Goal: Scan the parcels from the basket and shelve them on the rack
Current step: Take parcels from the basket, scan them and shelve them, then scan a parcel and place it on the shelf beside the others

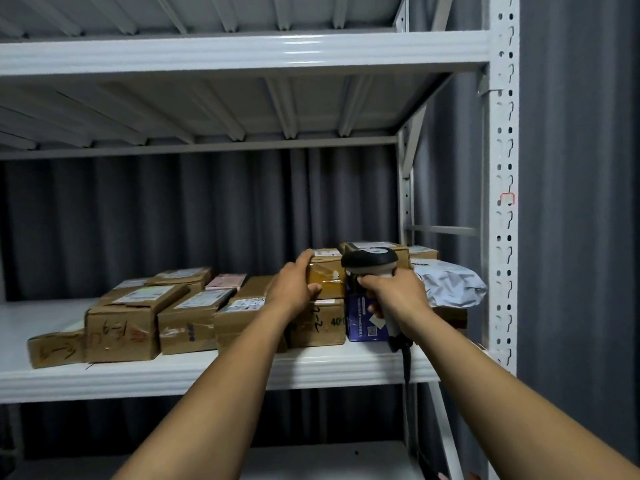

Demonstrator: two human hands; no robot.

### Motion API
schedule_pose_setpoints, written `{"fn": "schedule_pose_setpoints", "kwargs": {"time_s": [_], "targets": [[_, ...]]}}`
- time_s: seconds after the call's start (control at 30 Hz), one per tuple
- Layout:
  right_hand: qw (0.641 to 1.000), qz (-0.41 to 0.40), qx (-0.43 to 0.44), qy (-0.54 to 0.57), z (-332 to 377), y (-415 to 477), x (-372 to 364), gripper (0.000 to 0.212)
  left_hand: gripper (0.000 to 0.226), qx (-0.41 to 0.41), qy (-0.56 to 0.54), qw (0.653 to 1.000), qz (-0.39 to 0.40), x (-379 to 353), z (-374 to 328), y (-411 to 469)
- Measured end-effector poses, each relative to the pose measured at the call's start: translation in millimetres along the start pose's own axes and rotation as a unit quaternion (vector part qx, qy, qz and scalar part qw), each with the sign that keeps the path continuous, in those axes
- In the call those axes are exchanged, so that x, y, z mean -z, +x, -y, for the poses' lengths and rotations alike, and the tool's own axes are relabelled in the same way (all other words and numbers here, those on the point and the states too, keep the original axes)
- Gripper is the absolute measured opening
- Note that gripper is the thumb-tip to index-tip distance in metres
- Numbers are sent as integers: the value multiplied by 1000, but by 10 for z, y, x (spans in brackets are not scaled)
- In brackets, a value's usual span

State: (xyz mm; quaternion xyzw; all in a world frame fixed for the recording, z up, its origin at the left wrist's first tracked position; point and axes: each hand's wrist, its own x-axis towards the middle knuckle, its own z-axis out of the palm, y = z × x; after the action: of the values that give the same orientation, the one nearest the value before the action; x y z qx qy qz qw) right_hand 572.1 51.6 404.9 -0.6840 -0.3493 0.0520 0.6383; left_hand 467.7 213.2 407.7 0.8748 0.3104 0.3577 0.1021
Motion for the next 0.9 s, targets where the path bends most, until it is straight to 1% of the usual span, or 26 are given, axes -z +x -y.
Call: {"fn": "schedule_pose_setpoints", "kwargs": {"time_s": [0.13,0.33,0.43,0.5,0.6,0.67,0.77,0.9], "targets": [[1000,24,-8,11,1,-148,-11,24,71,-14,-12,1000,-11,53,147,-110],[996,63,-29,62,-40,-545,-247,12,63,-29,24,999,-37,227,501,-615],[989,121,-47,70,-213,-849,-426,7,55,-18,55,998,-21,221,806,-1076],[985,157,-57,52,-373,-1048,-520,4,50,-9,85,996,-7,178,1017,-1427],[978,196,-76,7,-712,-1360,-735,8,47,-2,115,993,26,-11,1400,-2010],[972,213,-99,-15,-966,-1539,-887,7,48,15,132,989,63,-178,1641,-2374],[959,240,-138,-55,-1341,-1782,-1121,7,50,66,164,972,152,-471,1977,-2882],[938,275,-172,-121,-1768,-2043,-1314,16,56,111,188,936,275,-927,2355,-3404]]}}
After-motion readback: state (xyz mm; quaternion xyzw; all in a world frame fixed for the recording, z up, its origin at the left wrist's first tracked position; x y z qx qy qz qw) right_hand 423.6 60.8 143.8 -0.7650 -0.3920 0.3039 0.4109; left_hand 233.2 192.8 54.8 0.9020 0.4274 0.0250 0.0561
